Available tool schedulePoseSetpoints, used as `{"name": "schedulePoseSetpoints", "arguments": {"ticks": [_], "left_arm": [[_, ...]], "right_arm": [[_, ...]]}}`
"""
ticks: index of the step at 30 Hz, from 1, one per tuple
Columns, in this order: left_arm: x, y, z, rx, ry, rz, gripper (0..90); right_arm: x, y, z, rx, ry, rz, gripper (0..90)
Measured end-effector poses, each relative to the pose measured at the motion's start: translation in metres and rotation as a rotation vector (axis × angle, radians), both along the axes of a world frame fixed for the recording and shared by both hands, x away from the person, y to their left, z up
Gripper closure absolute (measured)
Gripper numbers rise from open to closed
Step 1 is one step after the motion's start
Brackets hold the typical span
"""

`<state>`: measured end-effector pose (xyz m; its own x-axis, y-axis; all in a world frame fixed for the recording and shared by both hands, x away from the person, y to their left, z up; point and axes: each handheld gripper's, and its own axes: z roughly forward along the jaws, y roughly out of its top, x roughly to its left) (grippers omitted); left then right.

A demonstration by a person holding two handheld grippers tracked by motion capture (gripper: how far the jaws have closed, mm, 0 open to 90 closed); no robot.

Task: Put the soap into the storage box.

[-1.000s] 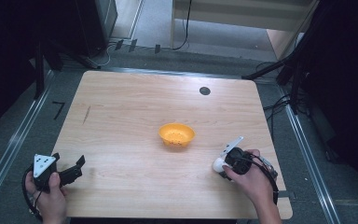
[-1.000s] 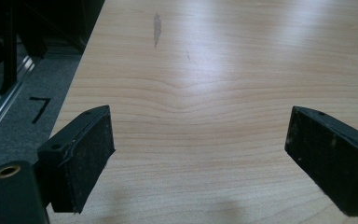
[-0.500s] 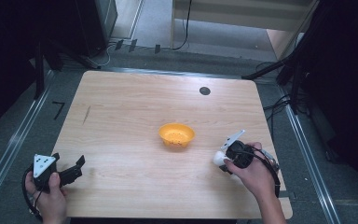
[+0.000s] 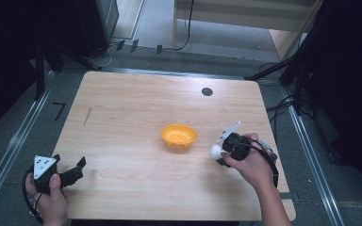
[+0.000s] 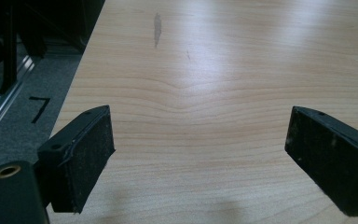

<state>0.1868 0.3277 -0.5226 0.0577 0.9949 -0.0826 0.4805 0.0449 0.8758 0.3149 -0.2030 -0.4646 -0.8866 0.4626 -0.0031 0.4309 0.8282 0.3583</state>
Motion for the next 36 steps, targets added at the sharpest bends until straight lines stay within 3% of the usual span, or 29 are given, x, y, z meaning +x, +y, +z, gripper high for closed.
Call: {"name": "schedulePoseSetpoints", "arguments": {"ticks": [28, 36], "left_arm": [[0.000, 0.001, 0.000, -0.006, 0.001, 0.000, 8.3], [0.000, 0.001, 0.000, -0.007, 0.001, -0.002, 8.3]], "right_arm": [[0.024, 0.042, 0.026, 0.019, -0.028, 0.096, 51.1], [0.033, 0.055, 0.027, 0.013, -0.032, 0.127, 51.1]]}}
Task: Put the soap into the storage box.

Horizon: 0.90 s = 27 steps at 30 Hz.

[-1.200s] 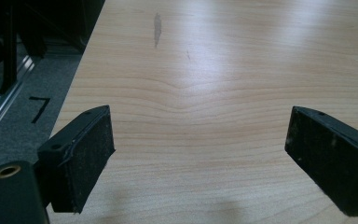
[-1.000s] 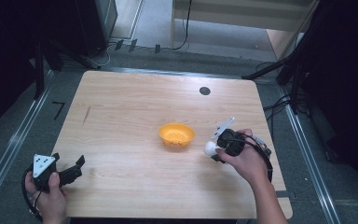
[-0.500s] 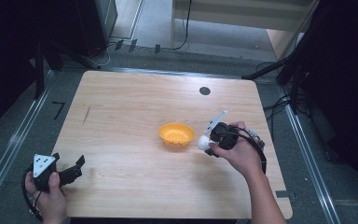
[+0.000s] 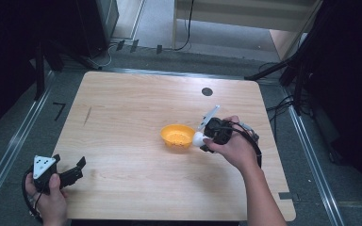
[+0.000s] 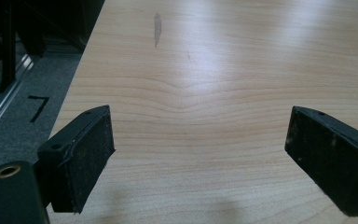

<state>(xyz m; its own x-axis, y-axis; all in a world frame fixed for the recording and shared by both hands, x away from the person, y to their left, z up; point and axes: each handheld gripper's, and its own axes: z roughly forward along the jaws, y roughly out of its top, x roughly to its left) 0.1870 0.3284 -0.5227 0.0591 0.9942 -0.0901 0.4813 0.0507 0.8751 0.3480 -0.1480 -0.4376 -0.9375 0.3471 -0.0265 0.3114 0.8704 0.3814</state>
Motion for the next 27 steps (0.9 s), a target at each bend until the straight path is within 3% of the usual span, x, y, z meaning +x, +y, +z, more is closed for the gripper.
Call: {"name": "schedulePoseSetpoints", "arguments": {"ticks": [27], "left_arm": [[0.000, 0.000, 0.000, 0.000, -0.001, 0.001, 8.3]], "right_arm": [[0.017, 0.043, 0.010, 0.010, -0.051, 0.104, 51.1]]}}
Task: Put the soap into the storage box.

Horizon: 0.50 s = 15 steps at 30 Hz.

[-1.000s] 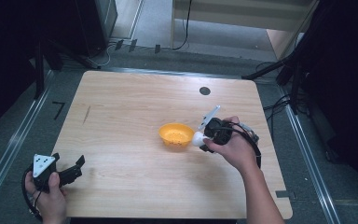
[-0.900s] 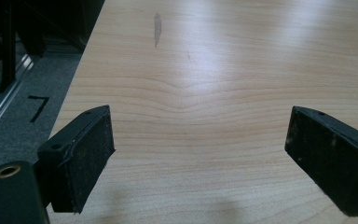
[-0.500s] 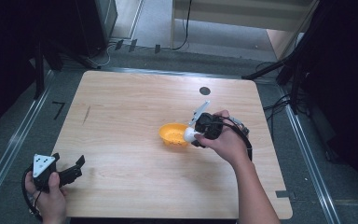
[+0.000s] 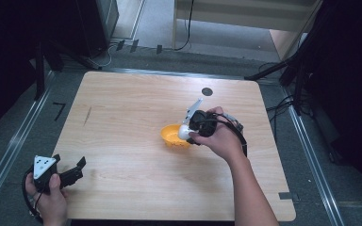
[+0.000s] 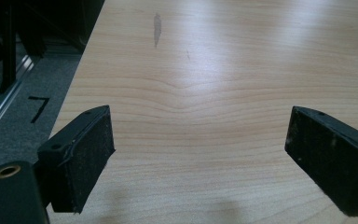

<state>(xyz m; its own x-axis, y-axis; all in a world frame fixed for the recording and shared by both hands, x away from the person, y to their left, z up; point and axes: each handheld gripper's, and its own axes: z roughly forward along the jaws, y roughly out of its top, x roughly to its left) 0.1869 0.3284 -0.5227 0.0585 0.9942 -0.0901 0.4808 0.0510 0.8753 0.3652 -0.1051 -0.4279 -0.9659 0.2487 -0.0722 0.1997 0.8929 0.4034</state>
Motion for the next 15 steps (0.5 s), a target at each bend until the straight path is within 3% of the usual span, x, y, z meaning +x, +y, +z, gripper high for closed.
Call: {"name": "schedulePoseSetpoints", "arguments": {"ticks": [15], "left_arm": [[0.000, 0.000, 0.000, -0.008, -0.003, -0.002, 8.3]], "right_arm": [[0.008, 0.020, -0.007, -0.004, -0.029, 0.026, 51.0]]}}
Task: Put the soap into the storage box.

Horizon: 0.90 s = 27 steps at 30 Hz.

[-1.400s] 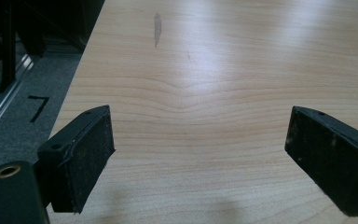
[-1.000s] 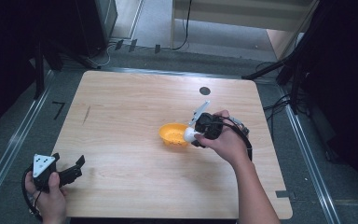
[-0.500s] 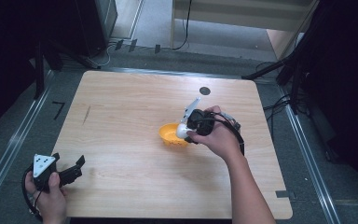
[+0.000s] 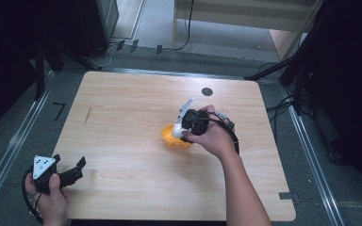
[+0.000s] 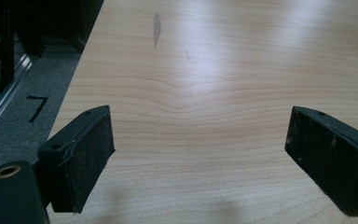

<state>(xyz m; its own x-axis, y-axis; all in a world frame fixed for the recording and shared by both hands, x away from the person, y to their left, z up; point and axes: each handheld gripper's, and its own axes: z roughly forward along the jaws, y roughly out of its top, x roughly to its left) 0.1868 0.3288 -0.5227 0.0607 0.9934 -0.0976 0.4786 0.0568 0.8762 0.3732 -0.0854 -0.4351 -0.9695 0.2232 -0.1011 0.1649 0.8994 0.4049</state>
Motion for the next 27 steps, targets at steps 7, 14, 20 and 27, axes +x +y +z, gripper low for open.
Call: {"name": "schedulePoseSetpoints", "arguments": {"ticks": [7, 14, 20, 27], "left_arm": [[0.000, 0.000, 0.000, -0.002, 0.001, 0.000, 8.3], [0.000, 0.000, 0.000, -0.001, 0.003, 0.000, 8.3], [0.000, 0.000, 0.000, -0.003, 0.001, 0.000, 8.3], [0.000, 0.001, 0.000, -0.004, 0.001, -0.001, 8.3]], "right_arm": [[0.002, 0.002, -0.003, -0.006, -0.010, 0.015, 51.0], [0.005, 0.008, -0.008, -0.014, -0.018, 0.029, 50.9], [0.008, 0.015, -0.013, -0.024, -0.023, 0.038, 50.9], [0.010, 0.020, -0.017, -0.058, -0.038, 0.054, 50.9]]}}
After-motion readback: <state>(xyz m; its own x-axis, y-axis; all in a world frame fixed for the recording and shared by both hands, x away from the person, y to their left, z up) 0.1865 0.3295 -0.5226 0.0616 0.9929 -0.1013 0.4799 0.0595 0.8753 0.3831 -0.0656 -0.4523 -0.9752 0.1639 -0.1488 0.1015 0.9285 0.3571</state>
